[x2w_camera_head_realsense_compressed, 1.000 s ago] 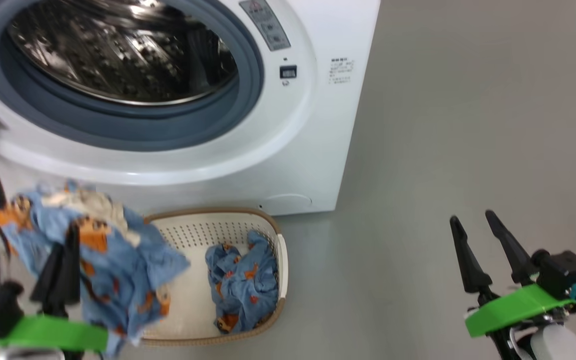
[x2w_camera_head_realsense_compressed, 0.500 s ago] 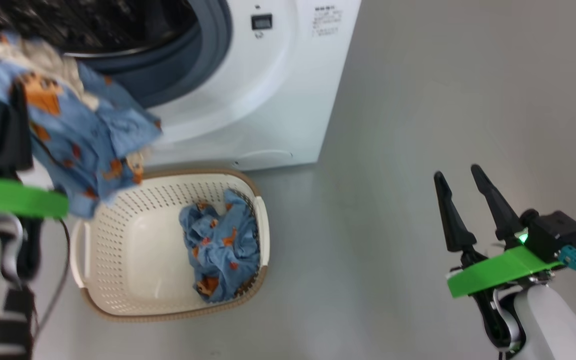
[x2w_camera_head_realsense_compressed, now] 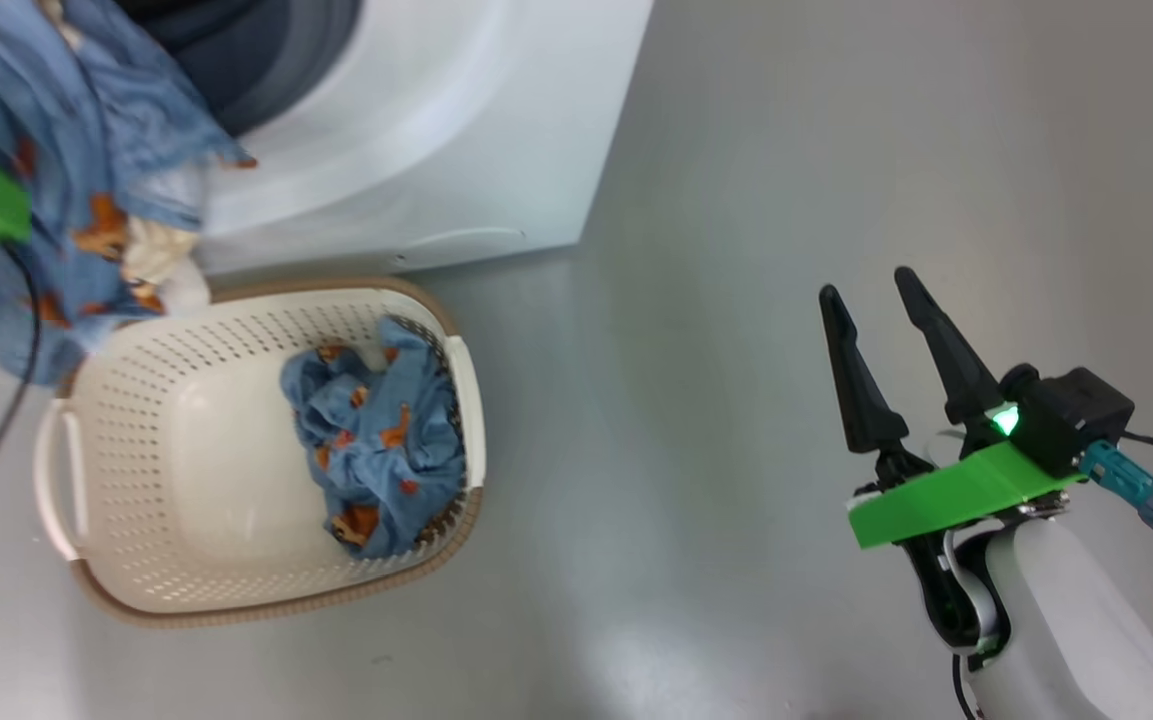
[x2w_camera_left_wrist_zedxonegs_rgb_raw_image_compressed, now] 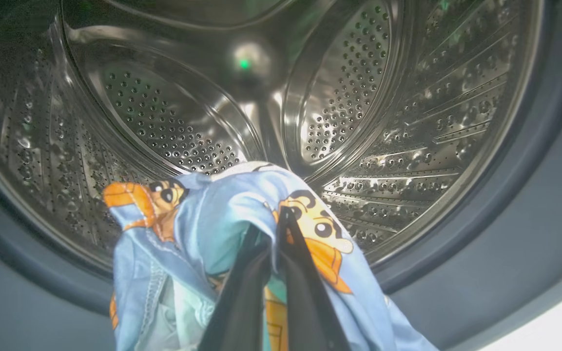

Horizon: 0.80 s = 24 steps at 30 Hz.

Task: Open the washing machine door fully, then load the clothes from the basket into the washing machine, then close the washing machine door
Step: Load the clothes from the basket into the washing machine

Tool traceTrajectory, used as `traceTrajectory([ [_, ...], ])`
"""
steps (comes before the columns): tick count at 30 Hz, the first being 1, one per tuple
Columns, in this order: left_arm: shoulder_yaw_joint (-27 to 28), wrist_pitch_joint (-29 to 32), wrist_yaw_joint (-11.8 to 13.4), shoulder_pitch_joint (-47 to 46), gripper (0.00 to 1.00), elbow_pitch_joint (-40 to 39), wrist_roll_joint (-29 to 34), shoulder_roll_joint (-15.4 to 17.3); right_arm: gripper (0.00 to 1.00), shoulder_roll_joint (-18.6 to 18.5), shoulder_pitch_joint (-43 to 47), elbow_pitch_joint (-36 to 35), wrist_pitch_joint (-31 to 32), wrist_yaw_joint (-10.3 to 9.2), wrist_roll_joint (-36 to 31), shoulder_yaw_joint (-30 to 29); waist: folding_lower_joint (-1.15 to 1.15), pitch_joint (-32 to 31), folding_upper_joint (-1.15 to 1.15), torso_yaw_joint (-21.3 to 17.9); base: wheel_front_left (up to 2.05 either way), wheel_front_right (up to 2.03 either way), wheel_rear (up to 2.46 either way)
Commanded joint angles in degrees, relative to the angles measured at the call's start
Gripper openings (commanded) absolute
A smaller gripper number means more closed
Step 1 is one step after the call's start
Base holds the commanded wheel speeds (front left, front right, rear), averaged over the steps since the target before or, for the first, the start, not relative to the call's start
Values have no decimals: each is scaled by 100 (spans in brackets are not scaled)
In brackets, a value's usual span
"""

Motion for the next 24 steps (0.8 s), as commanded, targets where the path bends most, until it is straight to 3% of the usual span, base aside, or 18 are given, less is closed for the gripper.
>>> traceTrajectory([
  [1,-2,9,4,-400,0,81,-39,344,100,31,-79,-122,-46,25,-56,151,0,262,0,-198,0,0,0],
  [14,-452,-296,3,-1857,0,1006,-109,604,100,115,-266,-135,-46,25,-80,278,0,647,0,-418,0,0,0],
  [17,-270,-335,16,-2086,0,754,-63,704,100,125,-279,-156,-46,25,-84,272,0,706,0,-431,0,0,0],
  [24,530,-340,192,-1872,0,-807,509,800,100,157,-353,-172,-46,25,-94,279,0,850,0,-429,0,0,0],
])
